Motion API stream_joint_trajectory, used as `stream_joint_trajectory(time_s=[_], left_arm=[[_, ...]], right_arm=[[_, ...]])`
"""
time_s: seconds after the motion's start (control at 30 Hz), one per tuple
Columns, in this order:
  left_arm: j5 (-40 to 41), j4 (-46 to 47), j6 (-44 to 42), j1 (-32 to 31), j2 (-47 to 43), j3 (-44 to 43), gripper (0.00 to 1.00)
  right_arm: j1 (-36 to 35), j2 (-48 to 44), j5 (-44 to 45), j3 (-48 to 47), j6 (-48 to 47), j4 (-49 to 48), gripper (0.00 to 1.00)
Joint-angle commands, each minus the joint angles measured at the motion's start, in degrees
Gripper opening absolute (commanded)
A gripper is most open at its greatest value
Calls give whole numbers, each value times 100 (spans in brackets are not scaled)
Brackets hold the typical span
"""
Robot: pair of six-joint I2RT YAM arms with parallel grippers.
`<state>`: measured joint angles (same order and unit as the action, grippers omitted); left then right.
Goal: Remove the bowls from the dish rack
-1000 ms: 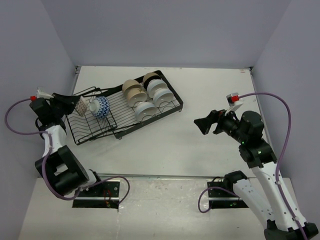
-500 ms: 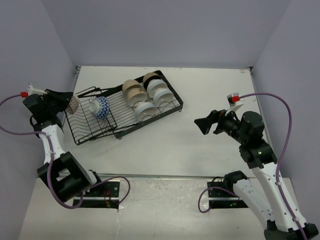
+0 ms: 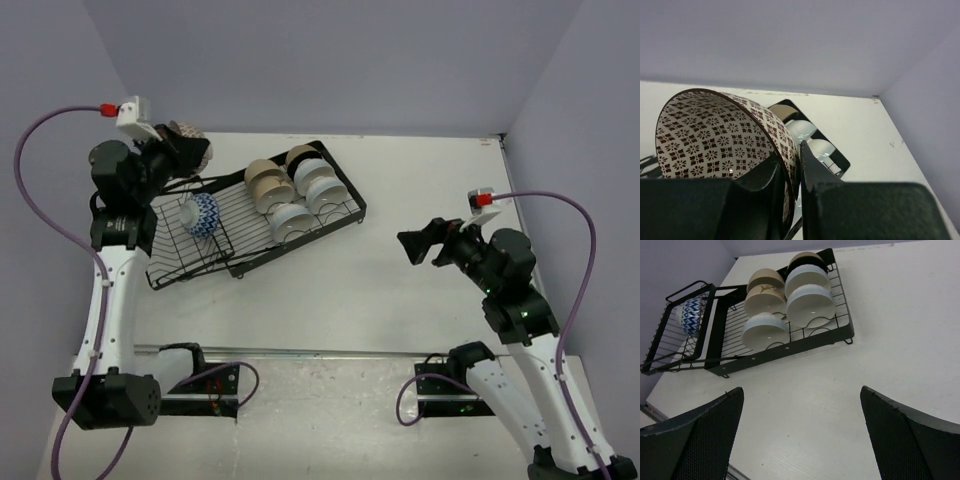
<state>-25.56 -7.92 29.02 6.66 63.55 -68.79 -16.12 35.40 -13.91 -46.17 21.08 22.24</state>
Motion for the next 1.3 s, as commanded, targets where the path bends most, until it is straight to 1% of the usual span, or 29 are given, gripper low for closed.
stream_joint_trajectory(time_s=[0.0,0.03,0.07,0.1,0.13,0.17,0.2,0.23,0.27,0.3,0.33,0.4,0.43,0.5,0.53,0.57,0.6,0.63,0.73,0.8,0.87,1.03,1.13,1.2,1.27], left_arm=[[121,-25,-1098,-1180,-132,-293,0],[278,-77,-1309,-1593,-124,-284,0],[732,-243,-1711,-2389,-97,-284,0],[1007,-314,-1889,-2771,-10,-258,0],[1244,-402,-2056,-3488,52,-257,0],[1595,-525,-2380,-3809,209,-249,0],[1755,-561,-2496,-4082,280,-179,0],[2017,-579,-2732,-4598,333,-126,0],[2090,-570,-2856,-4821,429,-56,0],[2116,-570,-2988,-5005,456,32,0],[2117,-570,-3172,-5303,465,250,0],[2064,-342,-3411,-5525,395,567,0],[1960,-263,-3568,-5761,404,760,0],[1976,-262,-3788,-6078,500,841,0],[1976,-271,-3937,-6375,544,867,0],[2176,-341,-4069,-6518,701,833,0],[2283,-376,-4123,-6597,790,806,0],[2327,-490,-4289,-6746,886,780,0],[2765,-727,-4482,-6958,1273,648,0],[2837,-825,-4554,-7072,1493,552,0],[2951,-842,-4615,-7152,1598,481,0],[3048,-912,-4686,-7327,1739,288,0],[3092,-922,-4712,-7407,1757,226,0],[3101,-921,-4712,-7477,1775,174,0],[3136,-922,-4712,-7530,1828,147,0]], right_arm=[[-14,-33,852,-251,290,-150,99],[-14,-7,1029,-321,431,-141,99],[-14,115,1170,-540,475,-124,99],[-14,204,1354,-690,476,-71,99],[-14,326,1373,-857,441,-1,99],[-14,623,1374,-1259,423,87,99],[-14,783,1374,-1445,414,175,99],[-14,915,1278,-1612,345,297,99],[-14,1108,1164,-1901,327,368,99],[-5,1144,1067,-1974,361,412,99],[-14,1145,892,-1983,396,300,99],[-14,1110,558,-1861,397,185,99],[-14,1162,226,-1860,275,280,99],[-23,1468,-215,-1878,81,482,99],[-49,1609,-470,-1869,-102,701,99],[-93,1750,-855,-1886,-191,825,99],[-163,1882,-946,-1895,-270,965,99],[-311,2075,-990,-1887,-428,1167,99],[-611,2182,-841,-1755,-649,1379,99],[-752,2243,-911,-1641,-763,1493,97],[-831,2427,-1025,-1623,-825,1581,90],[-1191,2840,-1114,-1623,-974,1775,80],[-1411,2990,-833,-1571,-983,1810,78],[-1490,3139,-701,-1527,-930,1758,75],[-1517,3271,-648,-1491,-861,1731,65]])
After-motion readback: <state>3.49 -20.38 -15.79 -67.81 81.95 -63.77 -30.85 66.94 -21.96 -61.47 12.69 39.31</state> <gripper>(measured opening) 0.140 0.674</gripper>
